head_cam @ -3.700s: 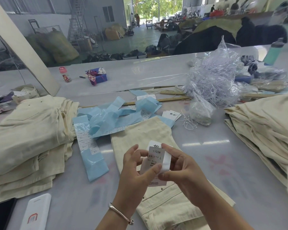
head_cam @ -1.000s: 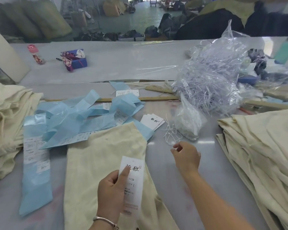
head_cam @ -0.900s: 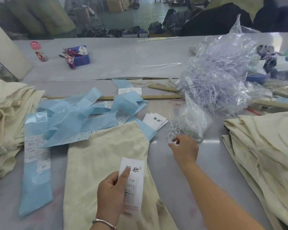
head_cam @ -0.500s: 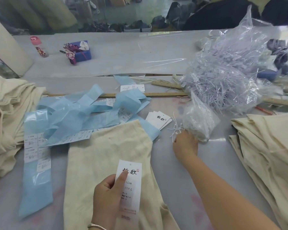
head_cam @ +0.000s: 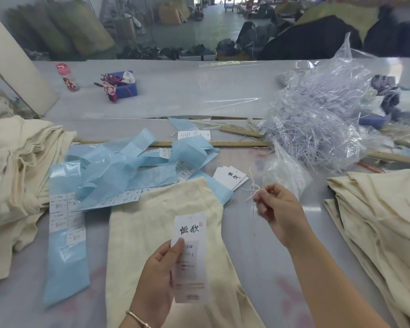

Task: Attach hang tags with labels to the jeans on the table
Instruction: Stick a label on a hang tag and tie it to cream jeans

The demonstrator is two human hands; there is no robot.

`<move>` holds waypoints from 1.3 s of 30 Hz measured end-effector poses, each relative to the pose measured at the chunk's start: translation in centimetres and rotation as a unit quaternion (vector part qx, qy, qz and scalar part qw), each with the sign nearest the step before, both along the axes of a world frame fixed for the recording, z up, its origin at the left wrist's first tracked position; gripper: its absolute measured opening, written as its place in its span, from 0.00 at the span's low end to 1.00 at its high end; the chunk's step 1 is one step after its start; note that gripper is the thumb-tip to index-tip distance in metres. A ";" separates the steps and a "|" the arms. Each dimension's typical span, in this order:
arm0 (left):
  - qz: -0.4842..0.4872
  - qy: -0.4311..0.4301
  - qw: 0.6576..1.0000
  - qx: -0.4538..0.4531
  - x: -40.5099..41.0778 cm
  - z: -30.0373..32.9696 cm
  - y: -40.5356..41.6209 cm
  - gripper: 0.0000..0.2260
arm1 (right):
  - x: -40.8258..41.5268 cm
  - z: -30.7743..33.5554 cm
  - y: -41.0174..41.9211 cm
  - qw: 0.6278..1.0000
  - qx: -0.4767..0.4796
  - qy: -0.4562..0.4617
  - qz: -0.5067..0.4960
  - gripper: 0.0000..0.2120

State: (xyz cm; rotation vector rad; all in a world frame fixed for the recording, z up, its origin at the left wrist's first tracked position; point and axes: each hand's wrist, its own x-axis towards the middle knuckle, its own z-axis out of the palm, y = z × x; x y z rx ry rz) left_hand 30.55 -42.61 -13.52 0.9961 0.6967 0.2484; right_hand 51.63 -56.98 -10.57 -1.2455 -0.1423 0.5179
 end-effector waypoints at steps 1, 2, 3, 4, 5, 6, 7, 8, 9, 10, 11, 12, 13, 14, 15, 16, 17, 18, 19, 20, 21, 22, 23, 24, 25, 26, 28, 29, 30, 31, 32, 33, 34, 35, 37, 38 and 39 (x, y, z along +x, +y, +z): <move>-0.015 -0.019 0.999 -0.023 -0.2 0.3 -0.1 0.16 | -1.1 0.4 -0.5 0.998 0.034 0.044 0.028 0.09; -0.031 -0.034 0.998 -0.039 -0.4 0.5 -0.3 0.16 | -2.2 0.5 -1.0 0.995 0.039 0.069 0.053 0.08; -0.047 -0.045 0.997 -0.050 -0.8 0.8 -0.6 0.16 | -3.4 0.4 -1.5 0.994 0.018 0.075 0.077 0.06; -0.060 -0.052 0.995 -0.055 -1.1 1.0 -0.8 0.16 | -4.6 0.1 -1.9 0.993 -0.022 0.069 0.094 0.06; -0.068 -0.058 0.994 -0.058 -1.6 1.1 -0.9 0.16 | -5.9 -0.4 -2.3 0.991 -0.072 0.054 0.100 0.07; -0.071 -0.062 0.994 -0.059 -2.1 1.3 -0.9 0.16 | -7.1 -0.9 -2.7 0.987 -0.123 0.031 0.097 0.07; -0.074 -0.064 0.993 -0.060 -2.7 1.4 -0.9 0.15 | -8.2 -1.5 -3.0 0.981 -0.173 0.000 0.084 0.06; -0.075 -0.064 0.993 -0.060 -3.3 1.6 -0.7 0.15 | -9.1 -2.2 -3.4 0.971 -0.228 -0.038 0.066 0.03; -0.075 -0.063 0.994 -0.057 -3.9 1.7 -0.6 0.14 | -9.7 -2.8 -3.7 0.953 -0.287 -0.081 0.045 0.00; -0.072 -0.059 0.994 -0.055 -4.5 1.7 -0.5 0.14 | -10.1 -3.4 -4.0 0.930 -0.346 -0.120 0.025 0.03; -0.068 -0.053 0.995 -0.052 -5.1 1.8 -0.4 0.13 | -10.4 -3.8 -4.3 0.909 -0.389 -0.145 0.016 0.05; -0.062 -0.049 0.996 -0.051 -5.7 1.9 -0.2 0.12 | -10.6 -4.0 -4.6 0.896 -0.415 -0.157 0.012 0.07; -0.057 -0.046 0.996 -0.050 -6.3 1.9 -0.2 0.11 | -10.8 -4.1 -4.9 0.885 -0.436 -0.165 0.008 0.08; -0.055 -0.044 0.996 -0.050 -6.8 2.0 -0.1 0.11 | -10.9 -3.9 -5.1 0.873 -0.454 -0.179 0.003 0.08; -0.054 -0.042 0.996 -0.049 -7.3 2.1 -0.1 0.10 | -11.0 -3.6 -5.2 0.861 -0.468 -0.199 -0.006 0.09; -0.055 -0.040 0.996 -0.049 -7.8 2.1 -0.1 0.10 | -10.9 -3.2 -5.1 0.856 -0.469 -0.218 -0.020 0.10; -0.056 -0.036 0.997 -0.049 -8.2 2.2 -0.2 0.09 | -10.7 -2.6 -5.0 0.858 -0.456 -0.231 -0.038 0.11; -0.055 -0.033 0.997 -0.049 -8.6 2.2 -0.3 0.08 | -10.3 -1.9 -4.7 0.861 -0.442 -0.245 -0.058 0.12; -0.055 -0.031 0.997 -0.048 -8.9 2.2 -0.4 0.07 | -9.8 -1.1 -4.4 0.862 -0.427 -0.262 -0.077 0.11; -0.054 -0.030 0.997 -0.047 -9.2 2.3 -0.4 0.07 | -9.1 -0.2 -4.1 0.867 -0.405 -0.275 -0.094 0.10; -0.054 -0.031 0.997 -0.047 -9.5 2.5 -0.5 0.06 | -8.2 0.7 -3.7 0.879 -0.371 -0.280 -0.111 0.08; -0.054 -0.032 0.997 -0.046 -9.7 2.7 -0.6 0.06 | -7.3 1.8 -3.4 0.898 -0.323 -0.272 -0.120 0.06; -0.052 -0.033 0.997 -0.045 -9.9 2.8 -0.7 0.06 | -6.6 2.8 -3.0 0.918 -0.275 -0.257 -0.125 0.04; -0.051 -0.034 0.997 -0.043 -10.0 2.9 -0.7 0.06 | -5.8 3.6 -2.8 0.930 -0.242 -0.247 -0.126 0.04; -0.049 -0.034 0.997 -0.040 -10.2 3.0 -0.6 0.07 | -5.0 4.3 -2.7 0.932 -0.231 -0.249 -0.127 0.03; -0.048 -0.034 0.998 -0.037 -10.4 3.0 -0.6 0.09 | -4.4 4.8 -2.6 0.928 -0.232 -0.259 -0.132 0.04; -0.045 -0.035 0.998 -0.030 -10.5 2.9 -0.5 0.10 | -3.7 5.5 -2.6 0.923 -0.231 -0.268 -0.149 0.05; -0.043 -0.036 0.998 -0.027 -10.5 2.9 -0.4 0.11 | -3.6 5.8 -2.7 0.928 -0.216 -0.262 -0.153 0.04; -0.040 -0.039 0.998 -0.025 -10.5 2.9 -0.4 0.11 | -3.8 5.9 -2.7 0.936 -0.196 -0.250 -0.150 0.04; -0.037 -0.042 0.998 -0.023 -10.4 2.8 -0.3 0.12 | -4.1 6.1 -2.6 0.946 -0.177 -0.233 -0.139 0.04; -0.033 -0.045 0.998 -0.021 -10.3 2.7 -0.3 0.13 | -4.5 6.3 -2.5 0.957 -0.157 -0.212 -0.119 0.03; -0.030 -0.048 0.998 -0.017 -10.1 2.7 -0.3 0.14 | -5.1 6.4 -2.3 0.969 -0.132 -0.186 -0.094 0.03; -0.027 -0.050 0.998 -0.010 -9.9 2.8 -0.2 0.14 | -5.7 6.5 -2.1 0.978 -0.112 -0.159 -0.069 0.03; -0.025 -0.052 0.998 0.001 -9.7 2.9 -0.3 0.14 | -6.3 6.5 -2.0 0.985 -0.099 -0.135 -0.046 0.03; -0.021 -0.056 0.998 0.025 -9.2 3.1 -0.3 0.17 | -7.8 6.6 -1.7 0.988 -0.108 -0.114 -0.004 0.02; -0.017 -0.056 0.997 0.040 -8.9 3.2 -0.3 0.20 | -8.5 6.5 -1.6 0.985 -0.124 -0.118 0.012 0.02; -0.014 -0.056 0.997 0.061 -8.7 3.3 -0.3 0.22 | -9.4 6.4 -1.5 0.982 -0.138 -0.127 0.024 0.03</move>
